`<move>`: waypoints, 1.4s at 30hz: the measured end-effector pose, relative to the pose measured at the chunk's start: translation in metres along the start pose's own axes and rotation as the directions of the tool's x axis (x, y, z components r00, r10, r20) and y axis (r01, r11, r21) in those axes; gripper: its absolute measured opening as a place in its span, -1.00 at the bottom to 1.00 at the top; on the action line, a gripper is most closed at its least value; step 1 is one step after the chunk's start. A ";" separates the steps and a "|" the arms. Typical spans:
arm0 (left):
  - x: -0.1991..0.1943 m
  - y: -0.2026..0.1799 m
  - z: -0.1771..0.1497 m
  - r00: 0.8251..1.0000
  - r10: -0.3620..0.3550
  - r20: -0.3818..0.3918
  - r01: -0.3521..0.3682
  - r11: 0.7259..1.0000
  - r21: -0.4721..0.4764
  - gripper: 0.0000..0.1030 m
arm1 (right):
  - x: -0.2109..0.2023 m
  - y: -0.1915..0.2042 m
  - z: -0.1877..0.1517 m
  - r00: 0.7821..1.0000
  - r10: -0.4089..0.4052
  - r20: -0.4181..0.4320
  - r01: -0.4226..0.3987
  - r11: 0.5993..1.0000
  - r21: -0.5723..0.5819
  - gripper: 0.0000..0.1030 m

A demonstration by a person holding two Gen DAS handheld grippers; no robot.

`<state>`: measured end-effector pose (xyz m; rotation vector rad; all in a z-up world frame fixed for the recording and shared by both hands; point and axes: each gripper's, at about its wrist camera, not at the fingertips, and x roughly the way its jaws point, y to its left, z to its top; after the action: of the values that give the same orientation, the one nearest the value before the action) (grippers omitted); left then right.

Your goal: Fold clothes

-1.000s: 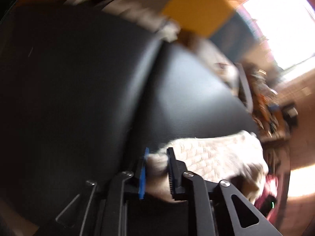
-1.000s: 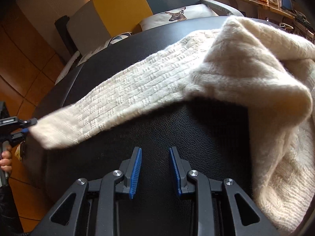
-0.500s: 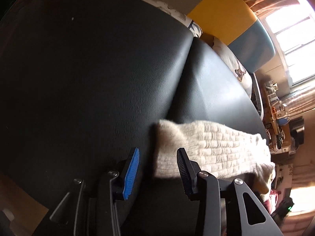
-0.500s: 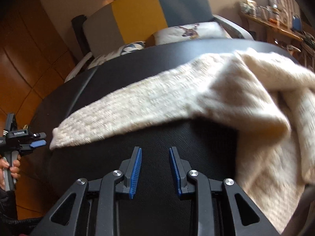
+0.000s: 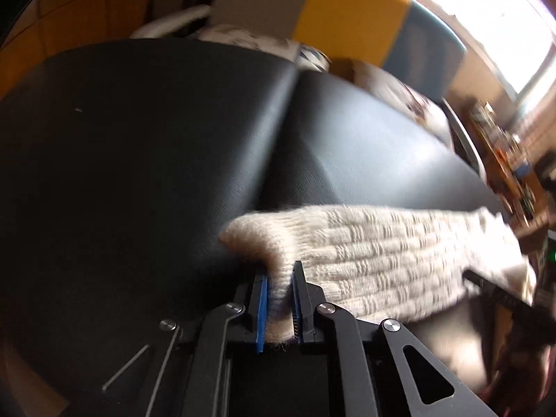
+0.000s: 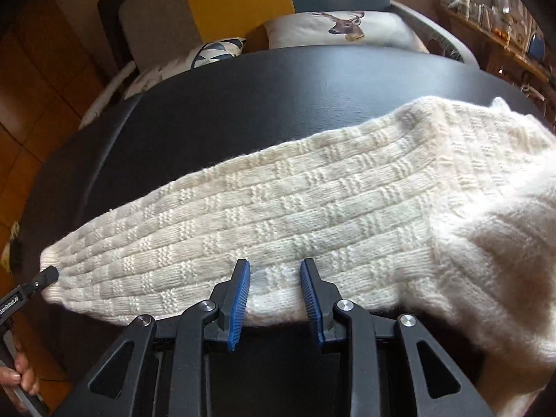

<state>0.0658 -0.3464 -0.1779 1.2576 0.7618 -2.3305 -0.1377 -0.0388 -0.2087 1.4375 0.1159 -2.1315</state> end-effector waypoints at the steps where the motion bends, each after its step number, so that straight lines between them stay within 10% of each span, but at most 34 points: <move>1: -0.001 0.009 0.008 1.000 0.003 0.003 -0.003 1.000 -0.031 -0.77 | 0.003 0.006 0.002 1.000 0.009 0.002 -0.009 1.000 -0.008 -0.39; 11: -0.047 0.046 0.046 0.995 0.014 0.096 0.004 0.983 -0.184 -0.41 | -0.086 -0.003 -0.028 0.963 0.232 0.136 -0.222 0.972 -0.080 -0.39; 17: -0.041 -0.027 0.013 0.975 -0.222 -0.009 0.222 0.975 -0.007 -0.22 | -0.159 -0.109 -0.092 0.988 -0.019 0.153 0.027 0.998 -0.051 -0.39; 24: -0.001 -0.166 -0.080 0.816 -0.451 -0.360 0.508 0.858 0.075 -0.21 | -0.133 -0.178 -0.148 0.974 -0.227 -0.001 0.226 0.971 0.071 -0.37; 29: 0.017 -0.251 -0.128 0.724 -0.463 -0.511 0.593 0.796 0.119 -0.20 | -0.123 -0.170 -0.153 0.989 -0.145 0.019 0.141 0.981 0.134 -0.30; 38: 0.039 -0.309 -0.159 0.761 -0.378 -0.527 0.552 0.804 0.220 -0.03 | -0.109 -0.149 -0.154 0.998 0.056 0.008 -0.057 0.987 0.153 -0.27; 41: 0.044 -0.310 -0.158 0.783 -0.361 -0.506 0.528 0.816 0.234 -0.88 | -0.107 -0.152 -0.152 0.997 0.078 0.021 -0.081 0.979 0.186 -0.27; 42: 0.045 -0.310 -0.158 0.790 -0.355 -0.499 0.520 0.820 0.239 -0.89 | -0.106 -0.152 -0.152 0.995 0.095 0.024 -0.098 0.976 0.194 -0.27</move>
<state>-0.0311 -0.0103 -0.2012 2.0060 0.8649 -2.6894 -0.0584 0.1866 -0.2149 1.5043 -0.1708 -2.1202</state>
